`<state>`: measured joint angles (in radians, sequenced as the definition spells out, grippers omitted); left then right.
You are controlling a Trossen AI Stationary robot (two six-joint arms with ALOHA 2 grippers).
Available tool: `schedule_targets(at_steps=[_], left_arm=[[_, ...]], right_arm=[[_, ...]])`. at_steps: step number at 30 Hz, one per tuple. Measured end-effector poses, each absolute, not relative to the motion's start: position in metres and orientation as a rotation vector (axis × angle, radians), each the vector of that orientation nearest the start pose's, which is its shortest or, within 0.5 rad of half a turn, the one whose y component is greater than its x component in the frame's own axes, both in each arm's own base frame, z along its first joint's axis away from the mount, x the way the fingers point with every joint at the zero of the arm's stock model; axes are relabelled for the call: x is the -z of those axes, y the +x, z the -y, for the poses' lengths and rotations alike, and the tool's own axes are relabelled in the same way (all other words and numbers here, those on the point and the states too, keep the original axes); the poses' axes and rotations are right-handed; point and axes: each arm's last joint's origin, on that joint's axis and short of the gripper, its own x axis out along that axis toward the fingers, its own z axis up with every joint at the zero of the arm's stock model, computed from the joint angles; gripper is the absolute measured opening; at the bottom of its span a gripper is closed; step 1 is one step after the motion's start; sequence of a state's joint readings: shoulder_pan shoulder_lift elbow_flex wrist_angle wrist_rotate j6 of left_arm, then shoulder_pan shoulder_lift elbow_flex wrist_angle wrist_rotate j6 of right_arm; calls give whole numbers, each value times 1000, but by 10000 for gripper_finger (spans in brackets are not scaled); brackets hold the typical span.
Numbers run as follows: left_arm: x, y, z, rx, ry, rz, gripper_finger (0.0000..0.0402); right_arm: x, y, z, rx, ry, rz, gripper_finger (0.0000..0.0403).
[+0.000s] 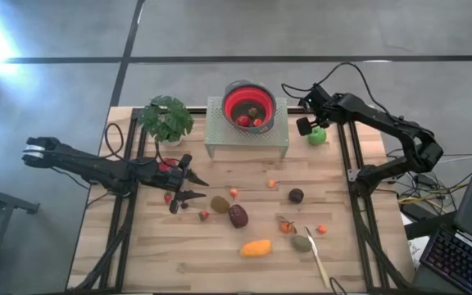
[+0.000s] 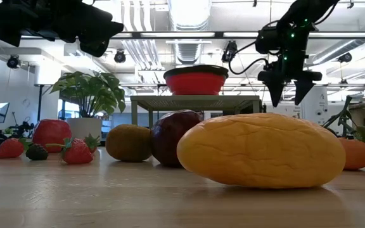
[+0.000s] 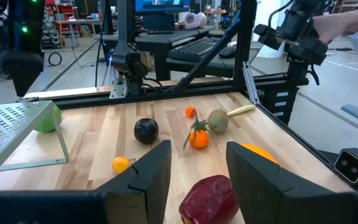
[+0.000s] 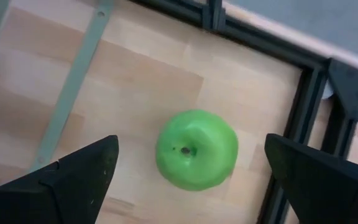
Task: Pick & Place Fruit
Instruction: Put the apple into the red strainer bowl on the shelf
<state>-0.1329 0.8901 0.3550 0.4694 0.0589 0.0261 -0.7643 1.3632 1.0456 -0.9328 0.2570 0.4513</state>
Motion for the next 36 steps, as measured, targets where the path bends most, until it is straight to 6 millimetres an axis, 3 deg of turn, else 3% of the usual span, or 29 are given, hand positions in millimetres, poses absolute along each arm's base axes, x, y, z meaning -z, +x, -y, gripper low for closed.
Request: schedule_targets(at_steps=[11,36], left_arm=[[-229,190,27,194,28,-63,161],[-229,190,27,193,28,-63,161]], right_arm=[[-219,160,178,1227,757,-1055,400],[-170,153,173,1265,794,-918,400]])
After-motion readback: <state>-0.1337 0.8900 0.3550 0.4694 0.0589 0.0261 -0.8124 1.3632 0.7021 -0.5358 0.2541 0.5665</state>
